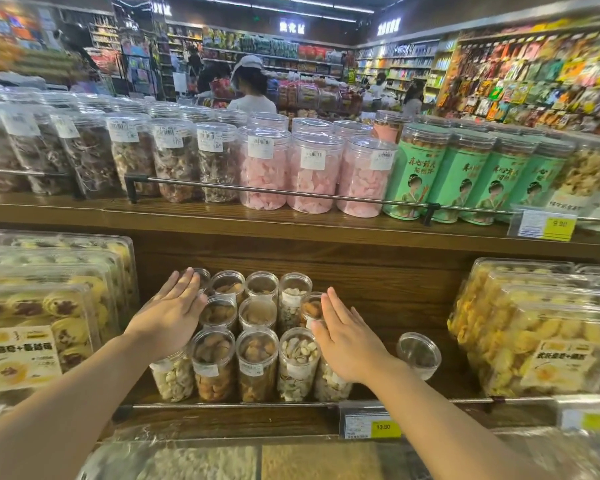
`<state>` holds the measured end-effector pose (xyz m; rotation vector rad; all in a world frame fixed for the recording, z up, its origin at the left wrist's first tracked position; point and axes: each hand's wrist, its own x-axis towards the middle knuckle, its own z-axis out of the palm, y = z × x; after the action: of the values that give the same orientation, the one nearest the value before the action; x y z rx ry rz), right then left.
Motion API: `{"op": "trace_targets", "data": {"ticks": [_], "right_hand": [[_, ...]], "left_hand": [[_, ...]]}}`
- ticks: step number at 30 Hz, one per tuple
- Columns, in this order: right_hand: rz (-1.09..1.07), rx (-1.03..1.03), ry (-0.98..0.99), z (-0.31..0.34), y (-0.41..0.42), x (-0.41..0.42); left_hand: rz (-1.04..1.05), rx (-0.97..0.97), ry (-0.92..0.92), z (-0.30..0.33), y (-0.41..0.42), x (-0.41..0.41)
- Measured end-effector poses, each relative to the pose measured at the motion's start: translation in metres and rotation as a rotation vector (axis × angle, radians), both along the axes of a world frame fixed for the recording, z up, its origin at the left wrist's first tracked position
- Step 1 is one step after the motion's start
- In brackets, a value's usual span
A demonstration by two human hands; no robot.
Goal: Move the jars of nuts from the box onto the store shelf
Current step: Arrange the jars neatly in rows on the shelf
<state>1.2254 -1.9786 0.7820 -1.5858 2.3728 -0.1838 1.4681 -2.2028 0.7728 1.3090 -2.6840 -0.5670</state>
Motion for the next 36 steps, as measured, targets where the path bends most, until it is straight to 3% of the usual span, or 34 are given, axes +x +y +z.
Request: {"op": "trace_targets", "data": {"ticks": [5, 9, 14, 30, 33, 36], "right_hand": [[0.003, 0.001, -0.041, 0.000, -0.001, 0.000], [0.037, -0.140, -0.030, 0.006, 0.004, 0.008], [0.213, 0.093, 0.130, 0.015, 0.005, 0.008], [0.070, 0.169, -0.010, 0.028, -0.019, 0.030], [0.038, 0.092, -0.084, 0.036, -0.011, 0.019], [-0.005, 0.026, 0.001, 0.044, 0.010, -0.004]], "left_hand": [[-0.005, 0.003, -0.002, -0.001, 0.000, -0.001], [0.001, 0.012, 0.001, -0.001, -0.001, 0.000], [-0.006, 0.004, 0.007, -0.004, -0.004, 0.000], [0.004, 0.009, -0.016, -0.004, -0.004, -0.001], [0.007, 0.004, -0.011, -0.004, -0.004, 0.000], [0.009, 0.006, 0.002, -0.002, -0.001, 0.000]]}}
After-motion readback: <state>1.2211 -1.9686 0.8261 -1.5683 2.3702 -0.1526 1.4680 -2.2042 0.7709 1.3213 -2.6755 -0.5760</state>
